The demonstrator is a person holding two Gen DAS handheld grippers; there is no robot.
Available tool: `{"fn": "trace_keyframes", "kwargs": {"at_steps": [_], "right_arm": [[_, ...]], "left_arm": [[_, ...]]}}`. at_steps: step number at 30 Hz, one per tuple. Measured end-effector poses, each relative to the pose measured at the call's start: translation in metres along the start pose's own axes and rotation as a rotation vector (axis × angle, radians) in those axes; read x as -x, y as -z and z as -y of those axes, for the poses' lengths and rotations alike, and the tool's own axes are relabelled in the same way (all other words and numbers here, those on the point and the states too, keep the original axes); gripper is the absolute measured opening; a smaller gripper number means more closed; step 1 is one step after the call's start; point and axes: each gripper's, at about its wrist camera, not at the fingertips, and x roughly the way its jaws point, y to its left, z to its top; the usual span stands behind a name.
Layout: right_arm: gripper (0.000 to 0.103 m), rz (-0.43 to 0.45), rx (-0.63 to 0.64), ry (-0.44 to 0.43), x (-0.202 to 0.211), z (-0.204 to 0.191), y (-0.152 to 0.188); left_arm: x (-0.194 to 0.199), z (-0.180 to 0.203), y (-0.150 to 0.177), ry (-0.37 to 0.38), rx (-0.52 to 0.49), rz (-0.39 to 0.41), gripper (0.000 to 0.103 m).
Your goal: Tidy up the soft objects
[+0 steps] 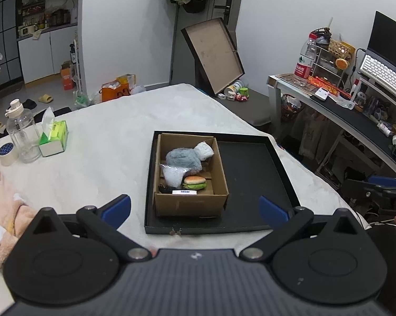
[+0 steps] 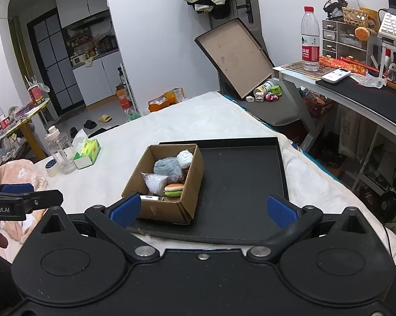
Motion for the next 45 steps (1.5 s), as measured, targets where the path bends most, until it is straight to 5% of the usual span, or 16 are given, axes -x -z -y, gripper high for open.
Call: {"fn": "trace_keyframes", "kwargs": {"at_steps": [45], "right_arm": [[0.103,0.006,0.015,-0.010,0.0002,-0.0092,0.0026]], "left_arm": [[0.0062,-0.0019,-0.0014,-0.023,0.005,0.027,0.102]]}}
